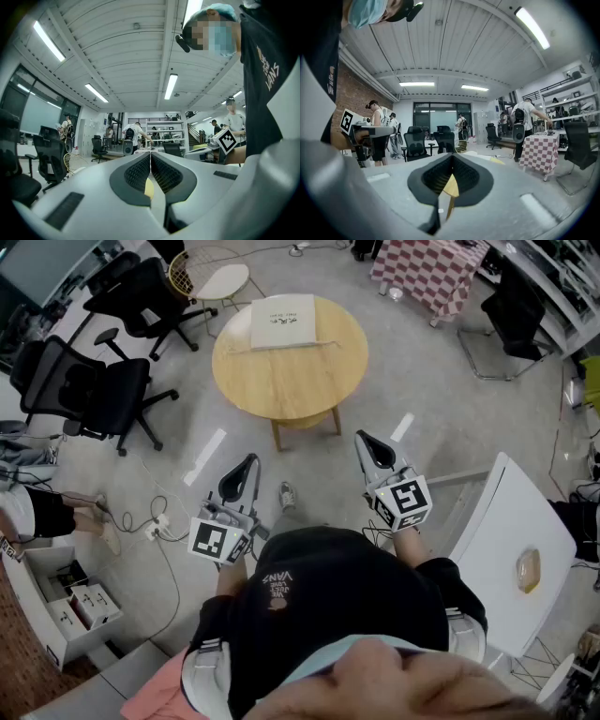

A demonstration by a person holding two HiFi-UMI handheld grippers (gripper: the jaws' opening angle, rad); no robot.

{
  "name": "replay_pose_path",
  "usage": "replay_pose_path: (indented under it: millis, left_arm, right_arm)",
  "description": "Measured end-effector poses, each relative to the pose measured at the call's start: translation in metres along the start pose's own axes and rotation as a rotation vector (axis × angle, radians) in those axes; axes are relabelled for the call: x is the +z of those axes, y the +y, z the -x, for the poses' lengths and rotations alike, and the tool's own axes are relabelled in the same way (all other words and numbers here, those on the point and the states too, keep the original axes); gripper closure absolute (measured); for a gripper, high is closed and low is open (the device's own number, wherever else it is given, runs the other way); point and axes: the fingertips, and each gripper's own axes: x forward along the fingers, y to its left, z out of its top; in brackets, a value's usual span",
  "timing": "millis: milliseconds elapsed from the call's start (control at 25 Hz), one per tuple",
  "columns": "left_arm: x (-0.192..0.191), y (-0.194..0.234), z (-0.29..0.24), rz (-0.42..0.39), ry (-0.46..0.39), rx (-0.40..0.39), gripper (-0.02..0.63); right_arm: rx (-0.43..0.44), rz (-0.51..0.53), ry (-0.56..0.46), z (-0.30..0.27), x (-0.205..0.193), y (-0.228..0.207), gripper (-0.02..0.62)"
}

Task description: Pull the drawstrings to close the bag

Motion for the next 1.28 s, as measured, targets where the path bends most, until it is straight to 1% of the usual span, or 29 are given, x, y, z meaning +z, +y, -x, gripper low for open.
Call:
replay_pose_path:
  millis: [280,520,840,1080,1280]
  left_arm:
    - [0.001,-0.004,0.001,-0.004,-0.006,-0.004,0.598]
    - [-0.002,-0.009,0.003,-0.004,-0.005,-0.002,0.598]
    - [0.001,-0.008,0.007,0.005,-0.003,0.022,0.598]
    - [0.0,0.013,0.011,0.015,-0.005,0.033,0.598]
    - [-0.001,0.036,0.001,0.018,-0.011,0.006,0.598]
  right_arm:
    - [0.006,0.013,0.0,0.003,0.002,0.002,0.598]
    - [0.01,0.017,-0.036,0.008,0.005,0.004,0.597]
    - [0.028,0.017,-0.039,0.01,0.006,0.009,0.597]
    - [0.026,0.01,-0.036,-0.005,0.009,0.015,0.597]
    - [-0.005,0.017,-0.03,-0.022,0.012,0.014,0.597]
